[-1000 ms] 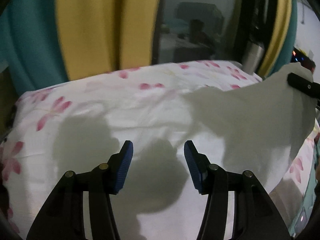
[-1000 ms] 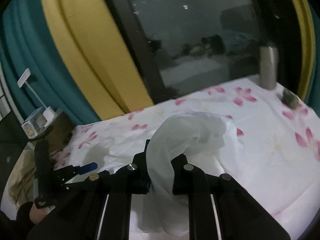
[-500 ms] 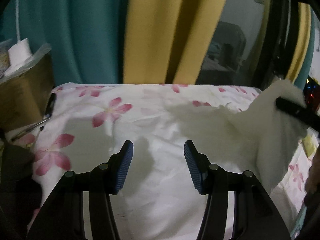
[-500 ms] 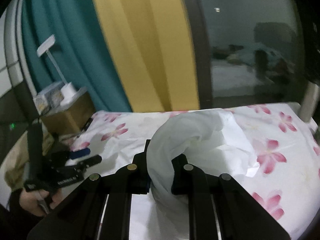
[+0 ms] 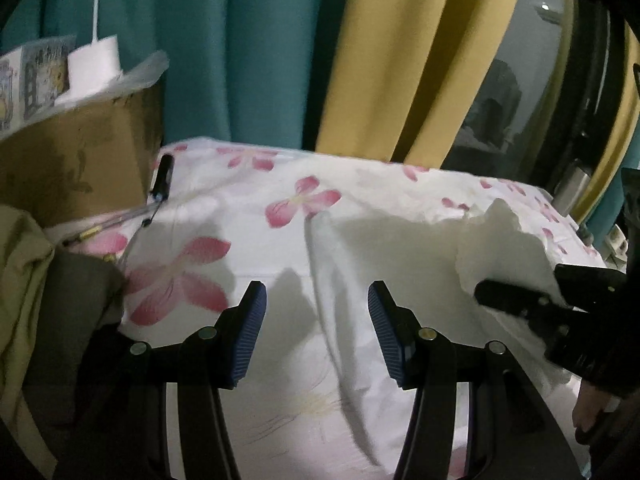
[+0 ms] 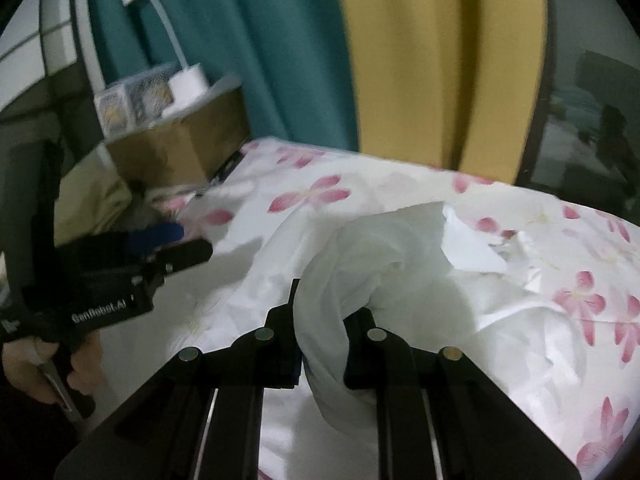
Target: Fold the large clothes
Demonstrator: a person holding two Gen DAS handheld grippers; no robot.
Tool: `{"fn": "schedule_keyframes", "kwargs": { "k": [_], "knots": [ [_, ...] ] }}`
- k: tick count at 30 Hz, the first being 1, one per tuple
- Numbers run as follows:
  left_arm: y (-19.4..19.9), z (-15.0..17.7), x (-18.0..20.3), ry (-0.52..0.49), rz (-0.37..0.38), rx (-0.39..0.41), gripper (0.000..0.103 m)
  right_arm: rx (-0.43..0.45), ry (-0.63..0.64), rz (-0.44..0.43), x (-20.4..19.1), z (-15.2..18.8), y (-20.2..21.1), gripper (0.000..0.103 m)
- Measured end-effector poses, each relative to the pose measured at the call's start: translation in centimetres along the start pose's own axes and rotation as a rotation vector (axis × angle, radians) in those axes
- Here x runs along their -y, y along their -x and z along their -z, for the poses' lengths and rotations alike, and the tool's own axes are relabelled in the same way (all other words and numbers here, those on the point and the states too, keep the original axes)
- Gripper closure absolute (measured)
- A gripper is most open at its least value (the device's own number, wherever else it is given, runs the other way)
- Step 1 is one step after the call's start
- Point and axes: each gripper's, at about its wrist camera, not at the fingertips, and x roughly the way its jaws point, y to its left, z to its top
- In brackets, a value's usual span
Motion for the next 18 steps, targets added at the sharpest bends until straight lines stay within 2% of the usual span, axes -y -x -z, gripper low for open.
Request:
{"fn": "schedule_keyframes", "kwargs": {
  "k": [3, 8, 11, 13, 15, 17, 18],
  "knots": [
    [-0.1, 0.5, -1.1, 0.019, -0.007, -0.013, 0.047, -0.078, 0.072, -0.010, -2.0, 0.5, -2.0, 0.089],
    [0.1, 0.9, -2.7, 0.043, -0.026, -0.016, 0.047, -0.210, 0.165, -0.098, -5.0, 1.9, -4.8, 0.086],
    [0.4, 1.0, -3.4, 0.044, -0.042, -0.014, 0.047, -0.235, 0.202, -0.128, -6.5, 2.6, -5.7, 0.085],
    [0.3, 1.1, -3.9, 0.053, -0.058, -0.022, 0.047, -0.233, 0.202, -0.169, -7.0, 2.5, -5.7, 0.072],
    [0.4, 1.1, -4.3, 0.061, -0.068, -0.024, 0.047, -0.224, 0.208, -0.204, -7.4, 2.3, -5.3, 0.043],
    [0.6, 0.9, -4.5, 0.065, -0.076, -0.021, 0.047, -0.187, 0.235, -0.208, -8.1, 1.9, -4.0, 0.030],
    [0.8, 0.7, -4.5, 0.067, -0.077, -0.018, 0.047, -0.172, 0.245, -0.207, -8.3, 1.7, -3.5, 0.028]
  ]
}}
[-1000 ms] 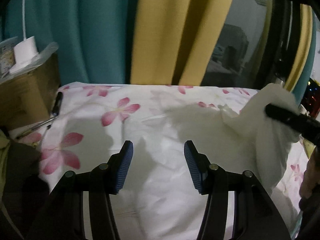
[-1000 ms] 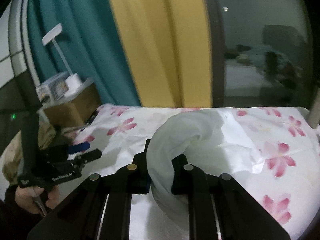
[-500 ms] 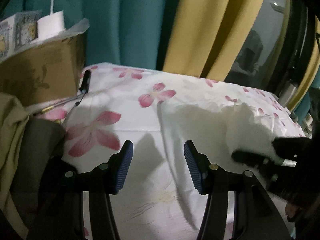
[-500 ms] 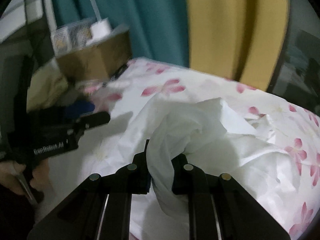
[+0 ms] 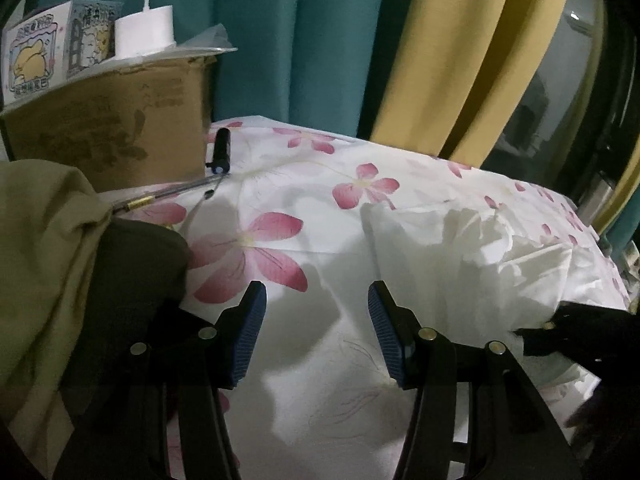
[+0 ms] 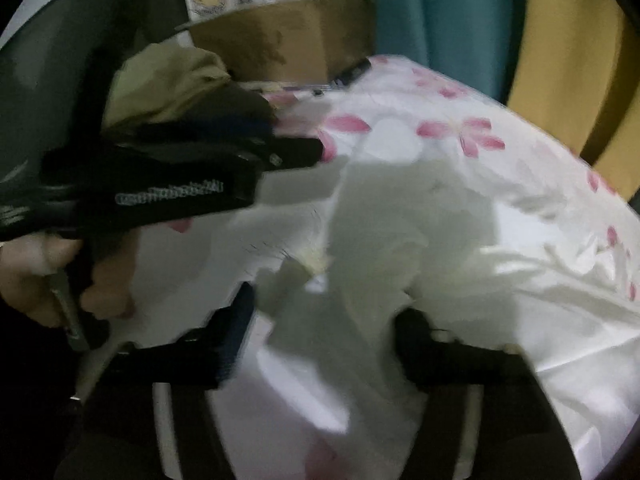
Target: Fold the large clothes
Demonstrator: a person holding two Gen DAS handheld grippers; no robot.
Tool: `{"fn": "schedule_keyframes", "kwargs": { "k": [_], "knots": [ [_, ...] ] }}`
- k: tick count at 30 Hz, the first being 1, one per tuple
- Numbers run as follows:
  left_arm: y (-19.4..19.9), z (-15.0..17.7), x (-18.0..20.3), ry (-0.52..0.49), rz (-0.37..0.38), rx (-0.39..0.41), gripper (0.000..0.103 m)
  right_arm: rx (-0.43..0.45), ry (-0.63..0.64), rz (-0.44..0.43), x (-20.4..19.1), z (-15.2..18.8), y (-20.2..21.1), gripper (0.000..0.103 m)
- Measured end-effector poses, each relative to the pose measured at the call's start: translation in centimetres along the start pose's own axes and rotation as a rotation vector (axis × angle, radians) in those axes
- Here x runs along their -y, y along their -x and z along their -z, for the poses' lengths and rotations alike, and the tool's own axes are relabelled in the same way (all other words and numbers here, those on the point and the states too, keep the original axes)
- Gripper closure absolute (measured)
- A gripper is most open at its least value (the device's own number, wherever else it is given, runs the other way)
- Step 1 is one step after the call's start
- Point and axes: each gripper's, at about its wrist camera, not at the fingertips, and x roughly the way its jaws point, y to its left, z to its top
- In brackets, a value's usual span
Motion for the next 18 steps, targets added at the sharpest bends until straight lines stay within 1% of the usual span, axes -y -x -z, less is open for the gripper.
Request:
{"fn": "schedule_keyframes", "kwargs": {
  "k": [2, 5, 10, 12, 14, 15, 18],
  "knots": [
    [0.4, -0.5, 0.3, 0.003, 0.001, 0.014, 0.047, 0.029, 0.006, 0.008, -0.1, -0.3, 1.3, 0.028],
    [1.1, -1.6, 1.5, -0.017, 0.014, 0.044, 0.047, 0.084, -0.028, 0.033, 1.2, 0.0, 4.1, 0.028],
    [0.9, -3.0, 5.9, -0.116, 0.084, 0.052, 0.047, 0.177, -0.130, 0.124, 5.4, 1.6, 9.1, 0.027],
    [0.3, -3.3, 8.2, -0.165, 0.119, 0.045, 0.046, 0.198, -0.172, 0.182, 7.2, 2.7, 10.9, 0.026],
    [-0.8, -3.4, 10.5, -0.214, 0.168, 0.020, 0.045, 0.208, -0.217, 0.234, 9.1, 3.6, 12.0, 0.025],
    [-1.5, -3.4, 11.7, -0.244, 0.189, 0.000, 0.045, 0.211, -0.258, 0.268, 10.6, 4.5, 12.4, 0.025],
    [-3.6, -2.9, 14.2, -0.327, 0.188, -0.045, 0.045, 0.201, -0.342, 0.336, 13.5, 6.6, 13.4, 0.025]
  ]
}}
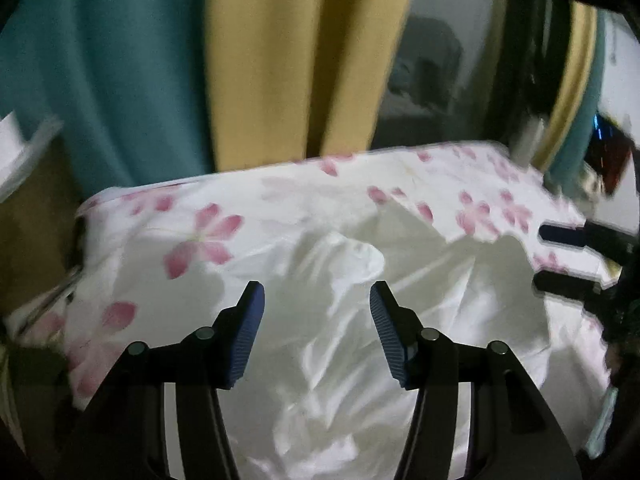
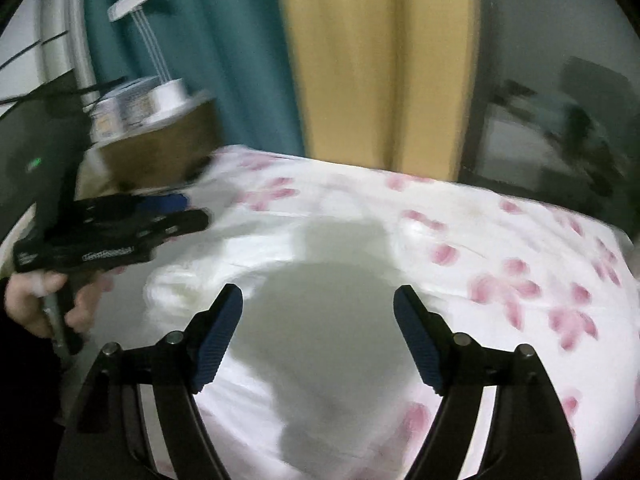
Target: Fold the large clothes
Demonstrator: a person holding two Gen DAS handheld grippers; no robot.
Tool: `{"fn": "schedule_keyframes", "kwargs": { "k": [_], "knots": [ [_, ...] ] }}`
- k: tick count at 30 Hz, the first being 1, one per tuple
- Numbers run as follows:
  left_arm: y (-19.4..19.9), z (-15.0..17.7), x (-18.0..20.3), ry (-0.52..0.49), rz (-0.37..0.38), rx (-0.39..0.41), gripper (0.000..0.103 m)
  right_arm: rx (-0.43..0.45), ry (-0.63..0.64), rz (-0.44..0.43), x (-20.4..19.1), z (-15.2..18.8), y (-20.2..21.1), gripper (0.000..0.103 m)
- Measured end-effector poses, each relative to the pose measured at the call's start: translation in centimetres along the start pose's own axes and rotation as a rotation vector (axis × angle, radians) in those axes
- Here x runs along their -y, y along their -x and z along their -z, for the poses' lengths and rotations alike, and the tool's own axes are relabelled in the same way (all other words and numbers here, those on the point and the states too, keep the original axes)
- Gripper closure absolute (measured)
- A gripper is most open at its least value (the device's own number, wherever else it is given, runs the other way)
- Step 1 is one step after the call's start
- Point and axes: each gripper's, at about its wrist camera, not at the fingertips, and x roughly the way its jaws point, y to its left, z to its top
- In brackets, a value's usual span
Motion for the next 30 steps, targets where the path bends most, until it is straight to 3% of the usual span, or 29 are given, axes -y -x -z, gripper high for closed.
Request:
{"fn": "schedule_keyframes", "kwargs": {
  "k": [5, 7, 8, 9, 10, 13, 17, 20, 23, 25, 26, 27, 28, 30],
  "knots": [
    [-4.7, 0.4, 1.3, -0.081, -0.036, -0.109, 0.045, -0.041, -0.150, 0.018, 4.8, 2.0, -0.8, 0.024],
    [-6.4, 0.8, 1.0, -0.100, 0.017, -0.128, 0.047, -0.047, -0.170, -0.004, 5.6, 2.5, -1.0, 0.024],
    [-7.0, 0.9, 0.7, -0.085, 0.041, -0.142, 0.067, -0.051, -0.175, -0.011, 5.7, 2.6, -1.1, 0.022],
    [-7.5, 1.1, 0.3, -0.065, 0.065, -0.159, 0.094, -0.056, -0.171, -0.017, 5.7, 2.7, -1.4, 0.019],
    [-7.4, 1.3, 0.1, -0.060, 0.087, -0.154, 0.099, -0.058, -0.167, -0.020, 5.6, 2.7, -1.7, 0.017],
    [-5.9, 1.4, -0.7, -0.027, 0.053, -0.079, 0.102, -0.066, -0.161, -0.050, 5.5, 2.8, -2.8, 0.015],
    [-3.7, 1.4, -5.1, 0.191, -0.018, 0.027, 0.102, -0.087, -0.156, -0.049, 4.7, 2.4, -4.7, 0.015],
    [-3.3, 2.4, -8.0, 0.284, -0.083, 0.022, 0.101, -0.101, -0.114, -0.046, 3.3, 1.9, -6.4, 0.015],
    [-4.0, 3.1, -9.5, 0.319, -0.070, -0.048, 0.101, -0.130, -0.092, -0.047, 2.4, 1.6, -8.2, 0.015],
    [-3.7, 3.2, -10.0, 0.331, -0.099, -0.052, 0.093, -0.144, -0.082, -0.036, 2.0, 1.4, -8.9, 0.015],
    [-3.2, 3.2, -10.1, 0.338, -0.125, -0.039, 0.075, -0.143, -0.076, -0.030, 1.9, 1.3, -9.0, 0.015],
    [-2.6, 3.1, -10.1, 0.346, -0.153, -0.025, 0.049, -0.140, -0.066, -0.019, 1.8, 1.2, -9.0, 0.014],
    [-1.5, 2.9, -10.2, 0.357, -0.195, 0.007, 0.041, -0.139, -0.056, -0.011, 1.6, 1.2, -9.0, 0.014],
    [-0.2, 2.5, -9.8, 0.350, -0.214, 0.051, 0.039, -0.131, -0.052, -0.002, 1.6, 1.1, -8.8, 0.014]
  ]
}}
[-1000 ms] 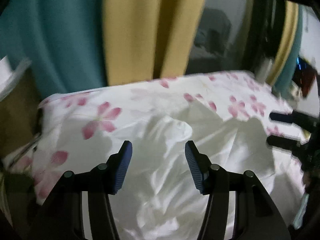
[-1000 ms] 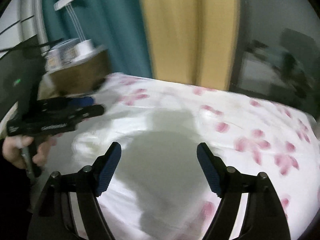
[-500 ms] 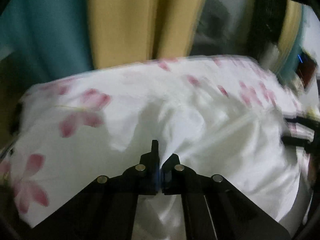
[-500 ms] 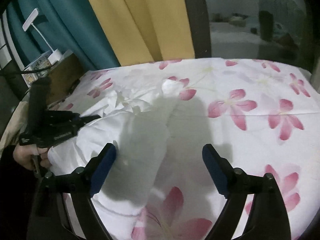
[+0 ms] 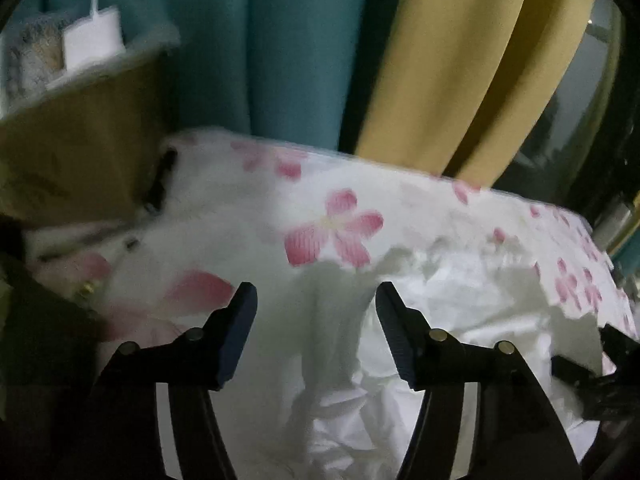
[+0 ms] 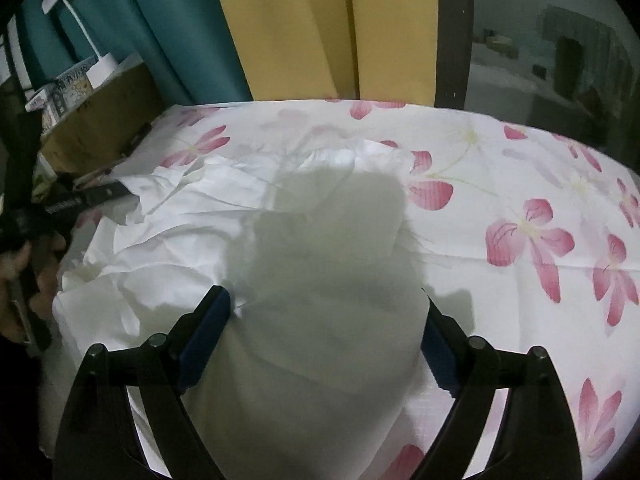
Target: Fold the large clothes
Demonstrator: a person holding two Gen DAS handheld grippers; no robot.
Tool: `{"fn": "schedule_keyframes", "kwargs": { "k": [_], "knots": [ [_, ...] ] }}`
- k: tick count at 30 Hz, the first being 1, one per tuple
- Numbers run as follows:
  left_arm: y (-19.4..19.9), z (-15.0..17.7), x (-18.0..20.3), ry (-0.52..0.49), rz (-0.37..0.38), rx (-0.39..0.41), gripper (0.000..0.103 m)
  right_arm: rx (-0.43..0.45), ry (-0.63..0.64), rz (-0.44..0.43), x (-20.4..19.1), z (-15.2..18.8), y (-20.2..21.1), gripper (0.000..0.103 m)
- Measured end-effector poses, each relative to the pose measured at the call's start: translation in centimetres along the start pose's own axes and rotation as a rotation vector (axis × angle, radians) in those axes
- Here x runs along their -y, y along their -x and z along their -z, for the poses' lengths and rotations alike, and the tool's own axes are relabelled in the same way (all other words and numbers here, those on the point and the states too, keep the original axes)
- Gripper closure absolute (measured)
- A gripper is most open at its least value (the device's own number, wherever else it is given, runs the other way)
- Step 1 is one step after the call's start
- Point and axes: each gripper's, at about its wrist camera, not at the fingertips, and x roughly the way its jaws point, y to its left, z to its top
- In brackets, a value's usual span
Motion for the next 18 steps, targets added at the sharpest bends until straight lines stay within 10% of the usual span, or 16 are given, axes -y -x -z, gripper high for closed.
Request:
{"fn": "schedule_keyframes", "kwargs": {
  "k": [7, 18],
  "knots": [
    [0.0, 0.8, 7.2, -0.384, 0.026, -0.073, 0.039, 0.098, -0.001, 0.035, 0.4, -0.4, 3.5, 0.014],
    [-5.8, -1.1, 5.4, -0.332, -0.116, -0.134, 0.039, 0.054, -0.064, 0.079, 2.7, 1.2, 3.9, 0.014]
  ]
}}
